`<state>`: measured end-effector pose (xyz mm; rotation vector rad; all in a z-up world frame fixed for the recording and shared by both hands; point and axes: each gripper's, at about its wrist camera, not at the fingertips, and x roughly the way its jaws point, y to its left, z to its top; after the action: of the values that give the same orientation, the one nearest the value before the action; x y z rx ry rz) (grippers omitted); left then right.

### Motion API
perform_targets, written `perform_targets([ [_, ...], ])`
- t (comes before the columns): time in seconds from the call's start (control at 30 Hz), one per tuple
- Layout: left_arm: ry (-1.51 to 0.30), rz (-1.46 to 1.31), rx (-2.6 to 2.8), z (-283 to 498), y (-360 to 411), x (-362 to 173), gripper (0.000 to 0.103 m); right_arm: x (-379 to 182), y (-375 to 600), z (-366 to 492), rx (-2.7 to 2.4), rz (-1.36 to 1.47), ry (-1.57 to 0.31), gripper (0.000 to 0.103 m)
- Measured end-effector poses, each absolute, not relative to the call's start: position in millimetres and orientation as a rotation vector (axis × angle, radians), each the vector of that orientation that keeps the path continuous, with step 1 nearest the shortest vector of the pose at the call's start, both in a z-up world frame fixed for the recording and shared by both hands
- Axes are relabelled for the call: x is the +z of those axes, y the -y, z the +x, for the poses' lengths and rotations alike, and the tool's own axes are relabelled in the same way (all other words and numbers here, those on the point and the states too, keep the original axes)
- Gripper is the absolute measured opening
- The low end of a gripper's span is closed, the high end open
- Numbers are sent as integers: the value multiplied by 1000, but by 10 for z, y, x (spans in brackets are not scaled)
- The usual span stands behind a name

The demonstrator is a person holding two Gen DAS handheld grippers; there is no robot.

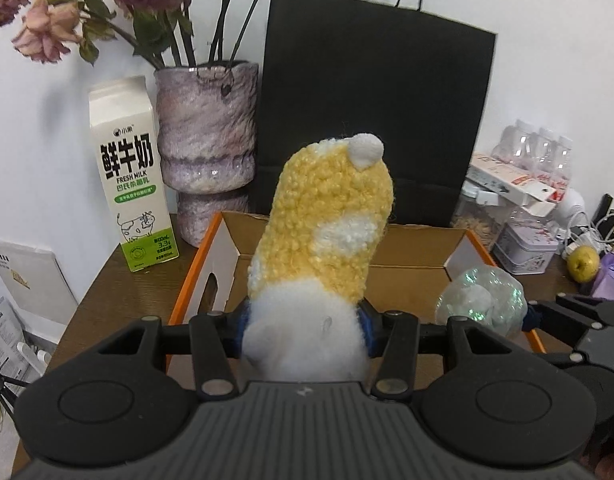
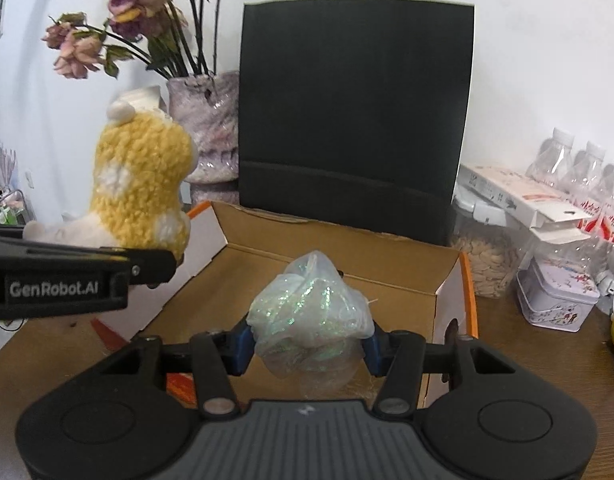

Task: Organize objects
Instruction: 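Drop the bath puff from the right gripper while the left gripper drops the plush toy into the box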

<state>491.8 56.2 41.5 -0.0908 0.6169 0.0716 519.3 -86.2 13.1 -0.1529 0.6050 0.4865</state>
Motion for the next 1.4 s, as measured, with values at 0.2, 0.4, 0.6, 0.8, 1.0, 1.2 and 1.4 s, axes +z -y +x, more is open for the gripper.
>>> perform_targets([
  [0.2,-654,-89,109,5193,-631,224,50,-12,830,5370,467,-145,-640,51],
  [0.4,-691,-94,126,5357,-638,66,50,-137,803,5527,448,-124,-662,51],
  [0.6,-714,-98,122,5428,-653,-43,73,-208,772,5581,446,-128,-672,57],
  [0.8,-647,-96,127,5350,-671,27,103,-188,792,5552,436,-127,-643,96],
  [1.0,-645,-90,146,5312,-682,63,103,-160,825,5523,435,-116,-643,100],
  [1.2,-635,-86,147,5217,-682,129,103,-90,843,5451,435,-116,-631,100],
  [1.4,-619,-90,153,5092,-690,225,103,-6,850,5339,436,-122,-618,100],
])
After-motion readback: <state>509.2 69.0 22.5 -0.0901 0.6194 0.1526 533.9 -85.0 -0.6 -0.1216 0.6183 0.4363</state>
